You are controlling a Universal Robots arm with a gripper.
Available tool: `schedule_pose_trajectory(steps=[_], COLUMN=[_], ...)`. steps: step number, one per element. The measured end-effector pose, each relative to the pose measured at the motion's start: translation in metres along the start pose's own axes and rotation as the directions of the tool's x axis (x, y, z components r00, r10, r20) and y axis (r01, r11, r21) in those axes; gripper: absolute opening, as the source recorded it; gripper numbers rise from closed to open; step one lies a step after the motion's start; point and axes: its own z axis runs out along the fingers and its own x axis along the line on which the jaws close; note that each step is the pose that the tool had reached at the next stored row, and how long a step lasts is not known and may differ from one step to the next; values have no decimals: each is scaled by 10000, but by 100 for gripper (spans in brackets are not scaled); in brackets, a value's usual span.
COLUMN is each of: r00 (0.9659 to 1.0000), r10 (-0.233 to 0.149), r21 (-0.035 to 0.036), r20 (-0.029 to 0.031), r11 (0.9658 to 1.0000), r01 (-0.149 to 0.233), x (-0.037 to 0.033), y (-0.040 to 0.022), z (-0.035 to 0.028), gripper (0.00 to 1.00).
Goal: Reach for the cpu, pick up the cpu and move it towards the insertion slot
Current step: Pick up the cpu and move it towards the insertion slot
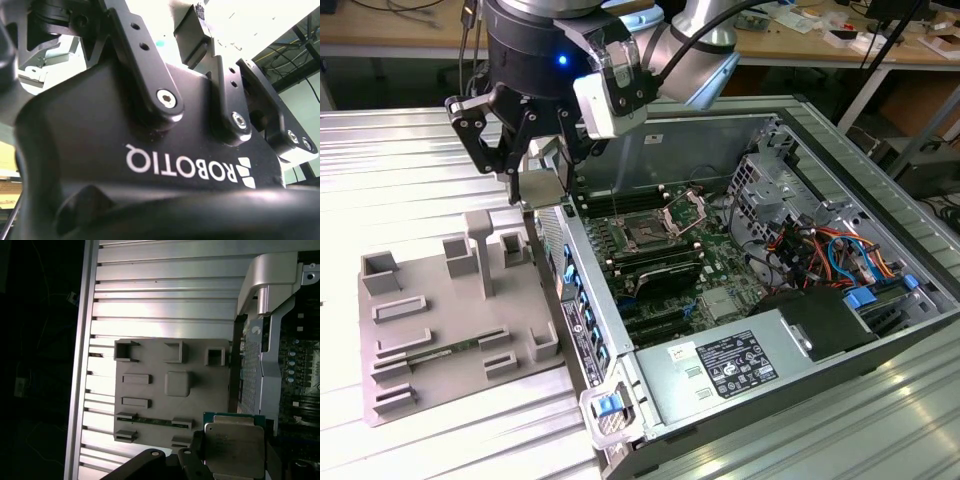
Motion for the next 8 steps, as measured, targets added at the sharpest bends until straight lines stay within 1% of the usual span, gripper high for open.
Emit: schedule_pose_trajectory(steps=[8], r00=[10000], r10=[0], r21=[1], r20=[0], r11=[10000], r01=[0], x=[-21], y=[-2], z=[0], gripper=[55])
